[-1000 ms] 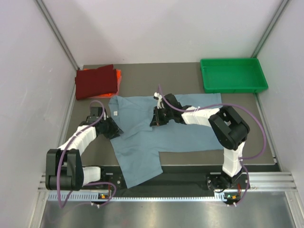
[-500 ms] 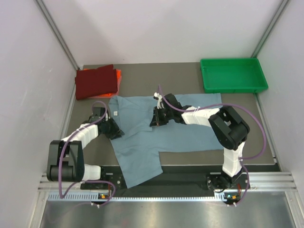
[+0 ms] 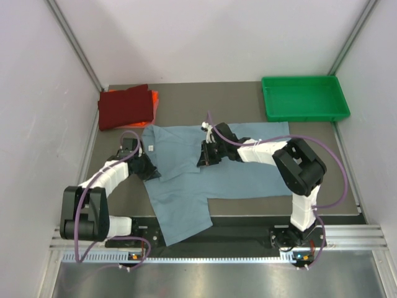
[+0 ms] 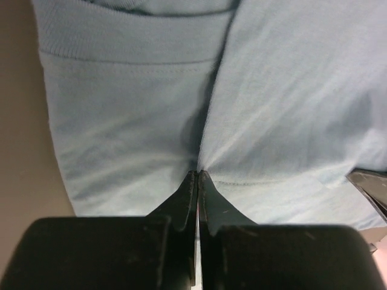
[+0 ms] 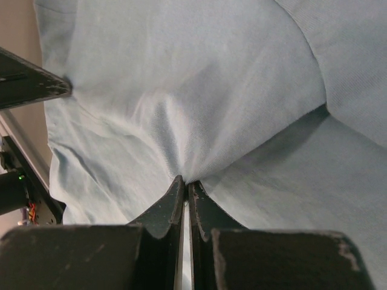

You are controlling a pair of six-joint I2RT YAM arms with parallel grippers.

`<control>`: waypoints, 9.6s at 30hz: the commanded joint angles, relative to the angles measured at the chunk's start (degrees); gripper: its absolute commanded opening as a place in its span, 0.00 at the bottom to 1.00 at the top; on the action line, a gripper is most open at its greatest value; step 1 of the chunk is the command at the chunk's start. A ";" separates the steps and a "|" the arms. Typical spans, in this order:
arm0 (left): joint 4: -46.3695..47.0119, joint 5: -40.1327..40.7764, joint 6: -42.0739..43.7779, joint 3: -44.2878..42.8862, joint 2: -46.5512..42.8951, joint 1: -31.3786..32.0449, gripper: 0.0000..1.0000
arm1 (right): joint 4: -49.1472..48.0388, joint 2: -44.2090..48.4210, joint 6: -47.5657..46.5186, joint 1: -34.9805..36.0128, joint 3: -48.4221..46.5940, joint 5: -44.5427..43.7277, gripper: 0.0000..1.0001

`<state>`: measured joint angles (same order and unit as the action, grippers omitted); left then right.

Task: Fold and stack the t-shirts
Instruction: Fold the tshirt

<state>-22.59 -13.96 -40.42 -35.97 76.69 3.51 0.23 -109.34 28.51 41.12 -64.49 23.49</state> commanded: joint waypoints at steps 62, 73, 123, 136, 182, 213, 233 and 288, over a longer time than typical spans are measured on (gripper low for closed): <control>-14.67 15.23 -9.87 -10.12 -7.34 15.30 0.47 | 6.35 6.50 -4.34 -2.19 3.05 0.43 0.16; 6.75 10.72 5.70 -31.88 6.53 6.51 0.46 | 14.45 12.49 -5.92 -4.91 -0.89 -4.06 0.34; -6.18 27.41 4.81 -41.92 25.19 -3.43 0.49 | 13.91 10.18 -4.34 -23.63 2.08 -8.72 0.18; 2.56 17.46 2.54 -23.89 17.43 7.13 0.50 | 23.50 17.23 -6.98 -36.45 4.46 -23.13 0.20; -8.11 -3.70 9.67 -15.03 -0.12 7.65 0.54 | 3.76 31.21 -3.91 -20.94 17.63 -2.31 0.29; -5.80 -0.20 3.16 -5.34 -1.01 7.83 0.51 | -14.29 7.30 3.22 1.59 14.13 -4.23 0.42; 5.46 -6.71 -1.15 -1.57 2.41 8.01 0.51 | -9.64 5.98 5.06 2.21 11.58 -4.32 0.32; -1.93 5.96 5.27 -4.73 13.84 8.09 0.54 | 4.95 8.35 6.56 -7.99 8.94 12.20 0.00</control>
<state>-25.67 -18.17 -38.85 -43.03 86.54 11.53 2.59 -100.95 35.09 33.50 -54.85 34.41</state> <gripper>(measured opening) 0.525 0.010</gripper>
